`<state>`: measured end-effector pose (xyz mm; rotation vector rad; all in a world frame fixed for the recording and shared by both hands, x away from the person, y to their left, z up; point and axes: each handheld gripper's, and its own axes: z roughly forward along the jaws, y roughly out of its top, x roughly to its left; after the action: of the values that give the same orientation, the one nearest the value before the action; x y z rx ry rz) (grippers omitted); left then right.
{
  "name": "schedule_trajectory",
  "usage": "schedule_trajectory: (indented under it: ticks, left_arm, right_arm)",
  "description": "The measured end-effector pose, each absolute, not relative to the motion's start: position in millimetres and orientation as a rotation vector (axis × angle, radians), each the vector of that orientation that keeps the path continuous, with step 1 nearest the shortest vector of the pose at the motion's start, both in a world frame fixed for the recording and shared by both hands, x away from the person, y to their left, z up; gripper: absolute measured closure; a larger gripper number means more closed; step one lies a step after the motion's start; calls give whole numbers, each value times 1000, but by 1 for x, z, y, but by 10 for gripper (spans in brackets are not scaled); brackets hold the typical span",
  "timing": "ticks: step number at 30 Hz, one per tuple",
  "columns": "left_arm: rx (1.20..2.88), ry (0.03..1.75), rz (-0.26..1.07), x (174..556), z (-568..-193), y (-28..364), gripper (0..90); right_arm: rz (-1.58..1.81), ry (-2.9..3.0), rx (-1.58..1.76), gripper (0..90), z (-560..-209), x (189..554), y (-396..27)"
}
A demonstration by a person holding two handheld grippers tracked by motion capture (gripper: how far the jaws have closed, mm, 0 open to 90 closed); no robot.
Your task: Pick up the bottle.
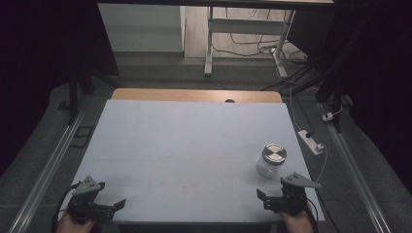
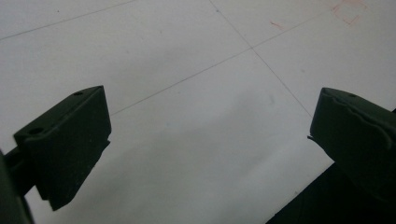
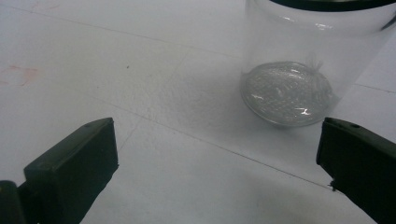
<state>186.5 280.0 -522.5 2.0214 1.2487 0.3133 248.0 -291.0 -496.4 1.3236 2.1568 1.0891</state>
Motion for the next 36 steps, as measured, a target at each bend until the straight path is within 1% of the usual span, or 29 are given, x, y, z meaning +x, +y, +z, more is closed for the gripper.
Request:
schedule_trajectory:
  ticks: [11, 28, 36]
  left_arm:
    - [2005, 1240, 302, 187, -522, 281, 0]
    - [2008, 1244, 305, 187, -522, 280, 0]
    - [2011, 1251, 302, 188, -523, 280, 0]
  right_arm:
    - [1043, 2161, 1309, 0, -497, 247, -287]
    - [1132, 2195, 1337, 0, -496, 249, -292]
    - [1111, 2167, 1313, 0, -493, 254, -295]
